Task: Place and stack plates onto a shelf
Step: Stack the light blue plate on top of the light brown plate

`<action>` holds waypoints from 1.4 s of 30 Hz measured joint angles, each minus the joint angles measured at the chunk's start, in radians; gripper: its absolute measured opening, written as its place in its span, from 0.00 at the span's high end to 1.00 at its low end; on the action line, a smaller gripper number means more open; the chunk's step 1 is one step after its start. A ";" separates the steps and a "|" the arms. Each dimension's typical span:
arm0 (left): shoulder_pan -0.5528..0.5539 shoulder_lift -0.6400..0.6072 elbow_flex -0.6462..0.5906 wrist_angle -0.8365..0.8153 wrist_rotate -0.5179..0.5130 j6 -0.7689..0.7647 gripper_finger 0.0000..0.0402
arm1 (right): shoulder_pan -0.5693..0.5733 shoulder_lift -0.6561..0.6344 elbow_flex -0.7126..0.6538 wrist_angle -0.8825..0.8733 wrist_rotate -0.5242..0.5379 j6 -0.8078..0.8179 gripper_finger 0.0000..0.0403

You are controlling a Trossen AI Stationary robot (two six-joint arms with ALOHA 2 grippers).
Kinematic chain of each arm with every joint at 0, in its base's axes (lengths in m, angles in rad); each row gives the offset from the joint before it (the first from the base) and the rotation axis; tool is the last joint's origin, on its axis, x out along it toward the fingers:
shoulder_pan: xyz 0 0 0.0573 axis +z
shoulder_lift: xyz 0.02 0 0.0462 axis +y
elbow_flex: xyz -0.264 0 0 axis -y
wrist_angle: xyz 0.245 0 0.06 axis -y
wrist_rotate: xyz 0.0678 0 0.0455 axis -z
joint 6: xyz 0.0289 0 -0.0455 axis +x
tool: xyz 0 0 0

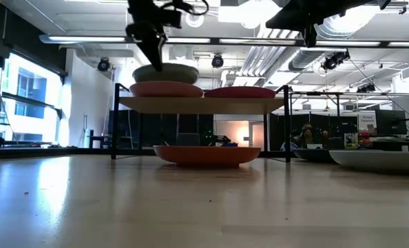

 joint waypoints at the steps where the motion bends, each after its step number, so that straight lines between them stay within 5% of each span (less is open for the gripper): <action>1: 0.000 0.015 0.000 0.015 0.001 0.001 1.00 | 0.000 0.000 0.000 0.000 0.000 0.001 1.00; 25: -0.023 0.074 -0.001 -0.010 0.052 -0.052 1.00 | 0.000 0.000 0.000 -0.008 0.000 0.017 1.00; 42: -0.022 0.072 -0.001 -0.005 0.079 -0.007 0.87 | 0.000 0.000 0.000 -0.008 0.000 0.017 1.00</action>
